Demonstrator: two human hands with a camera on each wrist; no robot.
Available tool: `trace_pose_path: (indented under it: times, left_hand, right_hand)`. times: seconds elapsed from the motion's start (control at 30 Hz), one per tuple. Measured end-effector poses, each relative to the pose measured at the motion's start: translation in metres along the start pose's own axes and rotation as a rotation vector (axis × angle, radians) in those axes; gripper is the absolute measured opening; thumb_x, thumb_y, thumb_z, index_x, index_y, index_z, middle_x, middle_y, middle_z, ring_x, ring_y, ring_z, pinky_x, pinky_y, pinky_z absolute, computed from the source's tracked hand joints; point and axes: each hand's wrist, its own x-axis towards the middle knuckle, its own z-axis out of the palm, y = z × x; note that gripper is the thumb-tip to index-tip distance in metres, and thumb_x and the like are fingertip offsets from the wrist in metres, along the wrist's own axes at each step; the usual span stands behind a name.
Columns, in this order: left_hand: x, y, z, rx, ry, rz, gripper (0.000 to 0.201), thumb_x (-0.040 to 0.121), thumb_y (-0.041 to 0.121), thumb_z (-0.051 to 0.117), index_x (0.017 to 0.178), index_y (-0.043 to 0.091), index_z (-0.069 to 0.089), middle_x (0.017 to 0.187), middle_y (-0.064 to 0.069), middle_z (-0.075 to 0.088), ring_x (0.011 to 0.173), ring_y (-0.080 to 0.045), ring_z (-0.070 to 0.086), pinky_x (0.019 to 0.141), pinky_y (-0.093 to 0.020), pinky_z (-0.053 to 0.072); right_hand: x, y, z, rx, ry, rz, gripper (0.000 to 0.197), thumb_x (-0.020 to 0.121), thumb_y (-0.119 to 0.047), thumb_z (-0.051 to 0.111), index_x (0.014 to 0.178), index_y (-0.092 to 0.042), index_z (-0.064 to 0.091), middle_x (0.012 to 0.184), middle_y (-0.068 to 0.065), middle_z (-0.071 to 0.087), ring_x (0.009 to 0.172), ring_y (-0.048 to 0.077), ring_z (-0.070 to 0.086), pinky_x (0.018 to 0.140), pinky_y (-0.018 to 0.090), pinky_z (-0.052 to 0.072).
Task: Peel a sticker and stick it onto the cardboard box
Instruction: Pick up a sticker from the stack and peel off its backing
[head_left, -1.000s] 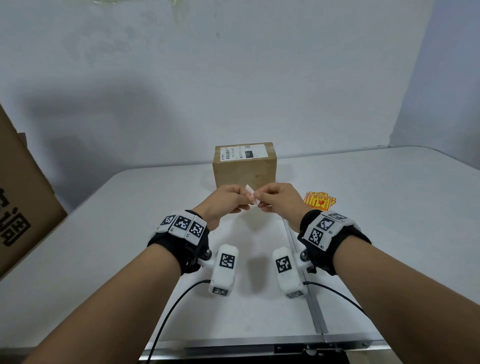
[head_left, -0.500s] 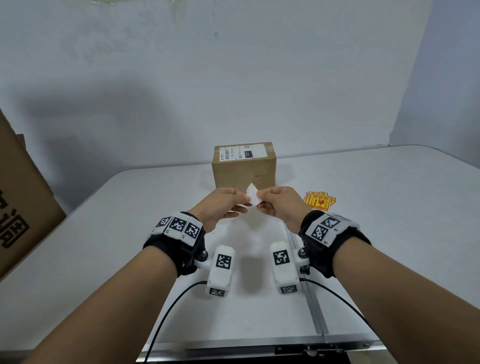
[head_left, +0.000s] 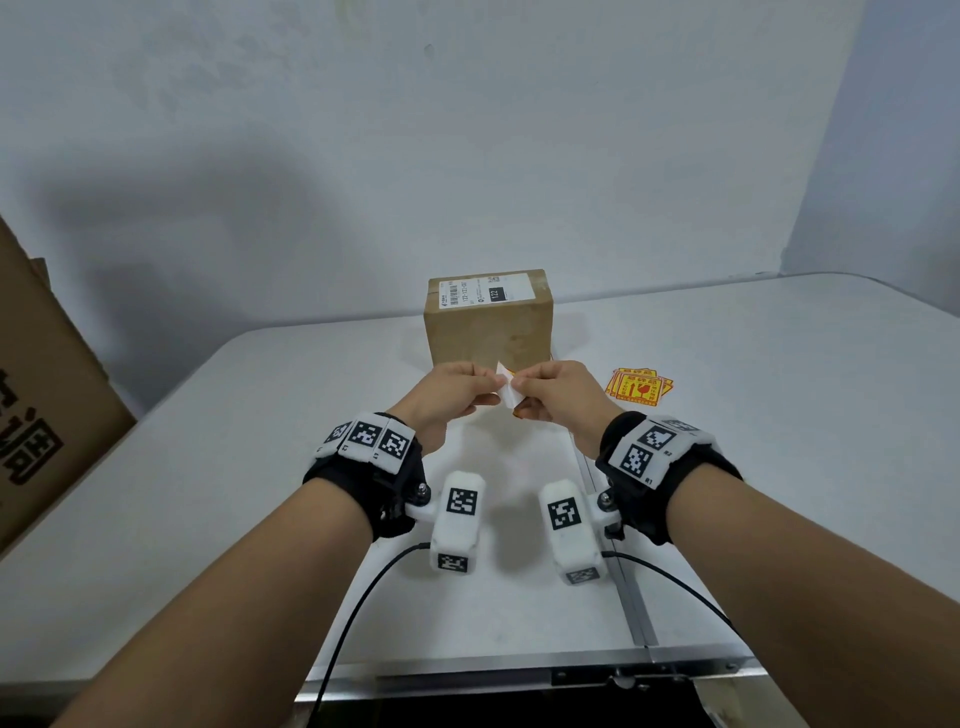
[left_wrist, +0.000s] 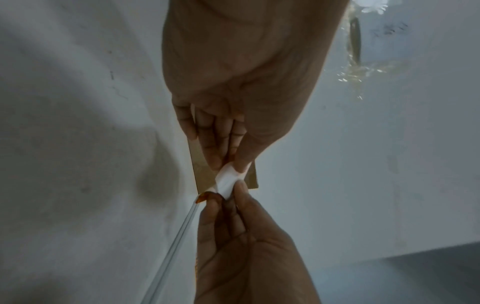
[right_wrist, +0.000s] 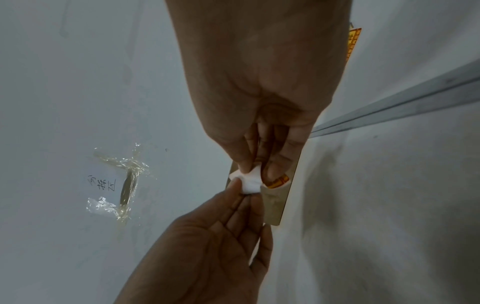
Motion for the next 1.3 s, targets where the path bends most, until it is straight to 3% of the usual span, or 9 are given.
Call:
trace_pose_path:
  times: [0.3,0.4,0.5,0.57,0.7,0.83,1.0,1.17,1.3]
  left_hand:
    - [-0.002,0.0,-0.003,-0.064,0.051,-0.035,0.01,0.087,0.021,0.065,0.079,0.02,0.06,0.086,0.008,0.066,0.08,-0.007,0.059,0.076,-0.022,0.038]
    - [-0.003,0.001,-0.004,-0.005,0.071,0.023,0.017,0.088,0.02,0.066,0.074,0.018,0.055,0.083,0.005,0.064,0.076,-0.008,0.057,0.07,-0.019,0.038]
    - [-0.002,0.003,-0.005,0.074,0.123,0.081,0.014,0.087,0.019,0.066,0.079,0.015,0.056,0.085,0.001,0.062,0.076,-0.01,0.055,0.07,-0.018,0.04]
    - [0.0,0.002,-0.006,0.157,0.185,0.114,0.011,0.086,0.021,0.066,0.083,0.013,0.06,0.085,0.0,0.061,0.078,-0.013,0.055,0.068,-0.021,0.041]
    - [-0.001,0.008,-0.004,0.29,0.219,0.18,0.009,0.086,0.022,0.066,0.086,0.014,0.063,0.086,0.0,0.061,0.077,-0.014,0.053,0.063,-0.022,0.04]
    - [-0.004,0.016,-0.003,0.334,0.146,0.192,0.005,0.086,0.018,0.066,0.089,0.014,0.065,0.089,-0.001,0.066,0.079,-0.012,0.057,0.068,-0.022,0.044]
    - [-0.01,0.021,-0.002,0.238,0.052,0.153,0.011,0.086,0.027,0.068,0.085,0.017,0.063,0.088,0.001,0.067,0.078,-0.009,0.057,0.068,-0.017,0.042]
    - [-0.012,0.019,-0.006,0.195,0.035,0.13,0.012,0.085,0.02,0.07,0.075,0.017,0.064,0.08,0.004,0.065,0.073,-0.007,0.053,0.068,-0.015,0.041]
    - [-0.013,0.015,-0.008,0.139,0.027,0.073,0.01,0.086,0.022,0.068,0.077,0.019,0.066,0.086,0.004,0.067,0.078,-0.009,0.055,0.069,-0.017,0.04]
  right_hand:
    - [-0.001,-0.005,-0.003,0.258,-0.015,0.11,0.011,0.092,0.0,0.053,0.102,0.004,0.057,0.094,0.019,0.063,0.069,0.022,0.062,0.064,0.02,0.058]
    - [-0.003,-0.008,-0.006,0.251,-0.075,0.136,0.009,0.093,-0.003,0.051,0.094,0.001,0.06,0.089,0.014,0.063,0.077,0.023,0.064,0.076,0.025,0.057]
    - [-0.004,-0.009,-0.009,0.239,-0.18,0.157,0.025,0.092,-0.017,0.057,0.11,0.0,0.062,0.092,0.012,0.067,0.092,0.025,0.064,0.093,0.032,0.053]
    - [-0.002,-0.008,-0.011,0.183,-0.238,0.142,0.036,0.089,-0.031,0.062,0.115,-0.005,0.065,0.099,0.01,0.072,0.095,0.022,0.066,0.096,0.032,0.052]
    - [0.005,-0.01,-0.01,0.038,-0.184,0.087,0.044,0.083,-0.041,0.067,0.109,-0.005,0.069,0.102,0.011,0.072,0.09,0.018,0.067,0.092,0.031,0.053]
    - [0.007,-0.014,-0.006,0.021,-0.026,0.004,0.014,0.087,-0.017,0.066,0.094,-0.004,0.065,0.08,0.006,0.064,0.064,0.012,0.057,0.072,0.022,0.051]
    - [0.005,-0.011,-0.002,-0.11,0.023,-0.062,0.01,0.085,-0.011,0.066,0.092,-0.004,0.067,0.087,0.011,0.067,0.075,0.017,0.061,0.071,0.023,0.052]
    - [-0.002,-0.008,-0.005,-0.051,-0.009,-0.035,0.01,0.087,-0.01,0.066,0.092,-0.003,0.066,0.079,0.007,0.064,0.061,0.009,0.056,0.061,0.015,0.05]
    - [-0.005,-0.008,-0.008,0.0,-0.028,-0.008,0.008,0.089,-0.012,0.064,0.092,-0.005,0.064,0.079,0.004,0.064,0.063,0.01,0.058,0.058,0.012,0.051]
